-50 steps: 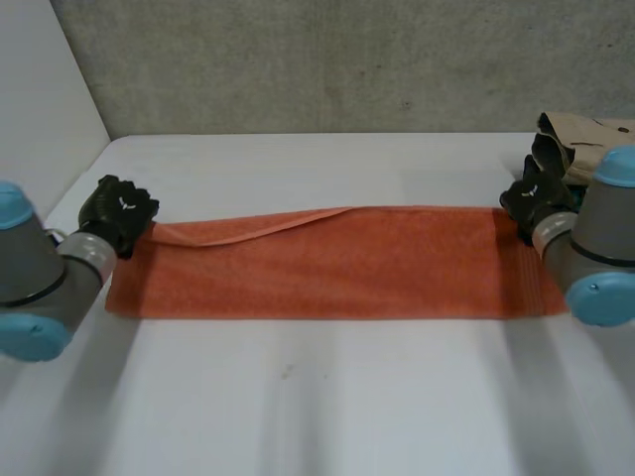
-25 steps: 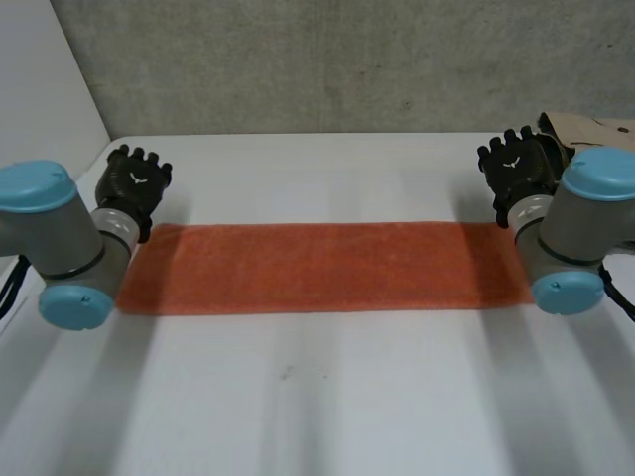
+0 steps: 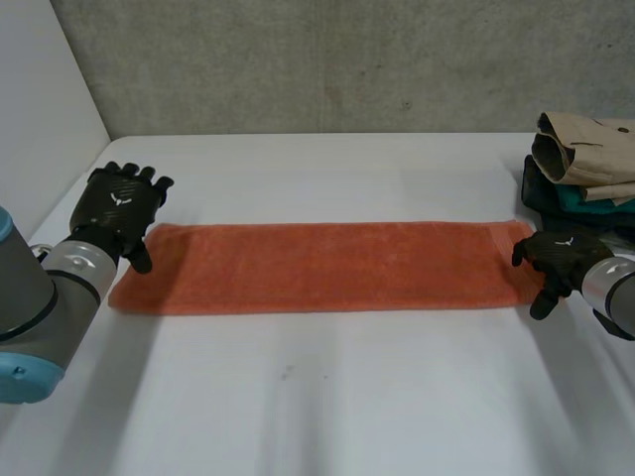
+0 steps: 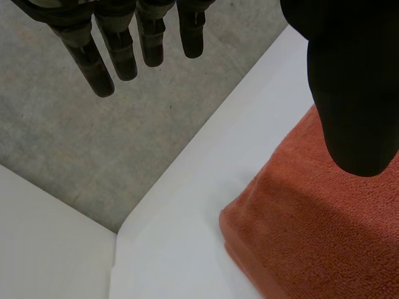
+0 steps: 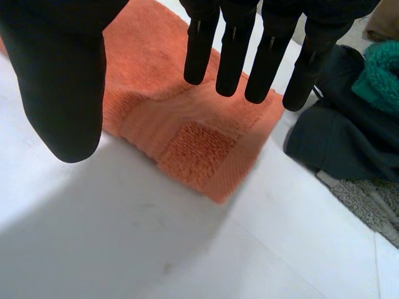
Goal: Fold the laundry.
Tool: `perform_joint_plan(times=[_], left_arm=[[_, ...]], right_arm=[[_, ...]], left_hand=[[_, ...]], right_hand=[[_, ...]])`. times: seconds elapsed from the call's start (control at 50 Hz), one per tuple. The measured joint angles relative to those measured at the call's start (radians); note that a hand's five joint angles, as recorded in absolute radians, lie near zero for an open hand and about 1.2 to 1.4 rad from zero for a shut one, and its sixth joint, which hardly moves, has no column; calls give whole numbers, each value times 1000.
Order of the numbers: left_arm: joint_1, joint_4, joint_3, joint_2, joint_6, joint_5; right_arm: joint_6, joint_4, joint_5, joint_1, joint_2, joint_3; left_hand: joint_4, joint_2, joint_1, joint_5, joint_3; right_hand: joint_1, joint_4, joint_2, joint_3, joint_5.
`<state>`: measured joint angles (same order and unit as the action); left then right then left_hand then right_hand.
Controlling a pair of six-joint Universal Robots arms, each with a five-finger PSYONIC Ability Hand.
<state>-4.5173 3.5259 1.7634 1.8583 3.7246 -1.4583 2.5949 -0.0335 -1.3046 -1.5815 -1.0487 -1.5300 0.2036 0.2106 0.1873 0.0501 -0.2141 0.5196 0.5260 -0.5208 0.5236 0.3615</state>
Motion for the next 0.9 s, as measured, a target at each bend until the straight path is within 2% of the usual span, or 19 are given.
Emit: perform_joint_plan(times=[0.08, 0.1, 0.12, 0.16, 0.18, 0.28, 0.36, 0.52, 0.58, 0.66, 0.72, 0.82, 0.84, 0.9], left_arm=[[1, 7, 2, 4, 0, 2], [1, 9, 1, 8, 0, 2], [1, 10, 1, 9, 0, 2], [1, 11, 1, 12, 1, 0], [1, 11, 1, 13, 1, 0], [3, 10, 3, 10, 1, -4], [1, 9, 9, -13, 1, -4], [-9, 8, 37, -62, 0, -2], [-10, 8, 46, -72, 0, -1], [-11, 8, 53, -79, 0, -1], [-10, 8, 54, -86, -1, -1], [-9, 8, 63, -108, -9, -2], [-9, 8, 63, -108, -9, -2], [-9, 8, 76, -125, -27, -2]], right_arm=[[-18, 55, -1, 7, 26, -7], [-32, 88, -5, 9, 45, -7], [-38, 102, -8, 10, 52, -7], [-56, 136, -21, 12, 67, -8], [-65, 154, -32, 14, 72, -10], [-110, 231, -104, 29, 66, -35], [-211, 261, -158, 74, 18, -61], [-469, 264, -197, 190, -32, -68], [-503, 281, -189, 182, -39, -64], [-494, 340, -159, 97, -64, -58], [-473, 410, -117, -24, -92, -53], [-456, 525, 1, -291, -101, -47], [-456, 525, 1, -291, -101, -47], [-464, 571, 101, -489, -34, -20]], left_hand=[[0, 0, 0, 0, 0], [0, 0, 0, 0, 0], [0, 0, 0, 0, 0], [0, 0, 0, 0, 0], [0, 0, 0, 0, 0], [0, 0, 0, 0, 0], [0, 0, 0, 0, 0], [0, 0, 0, 0, 0], [0, 0, 0, 0, 0], [0, 0, 0, 0, 0], [0, 0, 0, 0, 0], [0, 0, 0, 0, 0], [0, 0, 0, 0, 0], [0, 0, 0, 0, 0]], right_hand=[[71, 61, -71, 71, 56], [182, 164, -180, 177, 156], [412, 405, -417, 408, 394], [592, 606, -623, 607, 590], [597, 644, -652, 642, 613], [597, 671, -656, 662, 616], [597, 671, -656, 662, 616], [597, 671, -656, 662, 631], [597, 672, -656, 664, 631], [597, 672, -656, 666, 638], [597, 672, -656, 666, 638], [597, 672, -656, 666, 638], [597, 672, -656, 666, 638], [597, 672, -656, 666, 639]])
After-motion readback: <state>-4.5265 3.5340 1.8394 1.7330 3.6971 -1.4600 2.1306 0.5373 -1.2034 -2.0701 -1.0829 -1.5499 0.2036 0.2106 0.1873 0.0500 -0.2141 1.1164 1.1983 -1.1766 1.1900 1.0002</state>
